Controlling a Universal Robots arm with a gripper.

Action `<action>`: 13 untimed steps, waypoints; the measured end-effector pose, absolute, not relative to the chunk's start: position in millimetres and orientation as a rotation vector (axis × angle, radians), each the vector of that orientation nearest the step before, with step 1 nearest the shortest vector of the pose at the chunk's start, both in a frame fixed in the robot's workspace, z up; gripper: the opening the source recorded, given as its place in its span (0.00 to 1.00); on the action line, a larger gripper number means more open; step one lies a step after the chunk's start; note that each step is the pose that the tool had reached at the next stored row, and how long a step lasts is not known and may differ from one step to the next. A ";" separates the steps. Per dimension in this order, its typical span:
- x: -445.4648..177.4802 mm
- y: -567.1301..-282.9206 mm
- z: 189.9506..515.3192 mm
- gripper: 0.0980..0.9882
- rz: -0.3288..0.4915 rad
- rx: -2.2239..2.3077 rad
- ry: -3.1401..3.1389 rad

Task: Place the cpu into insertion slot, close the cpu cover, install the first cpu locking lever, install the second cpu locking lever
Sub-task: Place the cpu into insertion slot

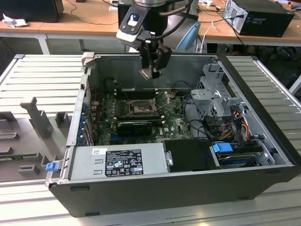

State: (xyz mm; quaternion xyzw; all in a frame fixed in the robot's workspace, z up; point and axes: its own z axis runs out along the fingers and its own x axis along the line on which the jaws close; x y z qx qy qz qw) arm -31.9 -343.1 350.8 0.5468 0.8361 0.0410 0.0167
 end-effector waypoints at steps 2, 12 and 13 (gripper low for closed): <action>-31.9 -343.1 350.1 0.48 0.127 1.716 2.588; -31.9 -343.1 346.7 0.48 0.124 1.791 2.534; -31.8 -343.1 346.2 0.48 0.124 1.797 2.530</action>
